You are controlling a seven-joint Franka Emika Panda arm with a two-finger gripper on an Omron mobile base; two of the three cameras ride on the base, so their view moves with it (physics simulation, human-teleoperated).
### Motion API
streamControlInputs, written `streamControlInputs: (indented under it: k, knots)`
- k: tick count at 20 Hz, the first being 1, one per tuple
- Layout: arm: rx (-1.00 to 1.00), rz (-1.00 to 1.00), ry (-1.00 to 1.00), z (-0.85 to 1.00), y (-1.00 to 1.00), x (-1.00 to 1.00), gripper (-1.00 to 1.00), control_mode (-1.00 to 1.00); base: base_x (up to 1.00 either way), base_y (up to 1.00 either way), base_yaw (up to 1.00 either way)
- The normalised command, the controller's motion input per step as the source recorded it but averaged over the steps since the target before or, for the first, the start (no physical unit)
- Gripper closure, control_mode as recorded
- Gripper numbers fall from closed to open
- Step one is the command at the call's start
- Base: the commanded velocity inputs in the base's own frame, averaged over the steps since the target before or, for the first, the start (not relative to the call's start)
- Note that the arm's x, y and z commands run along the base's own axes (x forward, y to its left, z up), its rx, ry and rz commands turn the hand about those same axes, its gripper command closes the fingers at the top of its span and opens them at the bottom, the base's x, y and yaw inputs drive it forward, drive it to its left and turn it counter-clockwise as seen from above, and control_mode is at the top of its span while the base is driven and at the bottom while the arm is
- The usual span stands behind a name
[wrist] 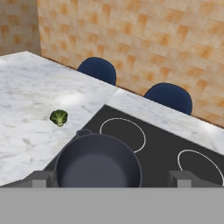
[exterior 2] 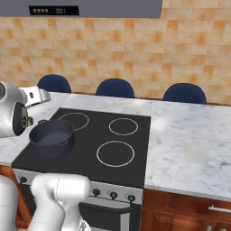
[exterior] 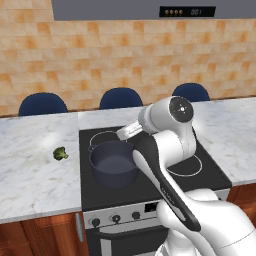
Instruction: Turn on the burner for the pot on the stove. Wait thirty seconds for the pot to heat up. Then add the broccoli to the pot.
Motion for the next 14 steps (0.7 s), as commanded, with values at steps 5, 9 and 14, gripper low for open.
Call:
streamControlInputs:
  k: [5,9,14]
  knots:
    - [0.0,0.0,0.0,0.0,0.0,0.0,-1.0,-1.0,0.0,0.0,0.0]
    - [0.0,0.0,0.0,0.0,0.0,0.0,-1.0,-1.0,0.0,0.0,0.0]
    - [0.0,0.0,0.0,0.0,0.0,0.0,-1.0,-1.0,0.0,0.0,0.0]
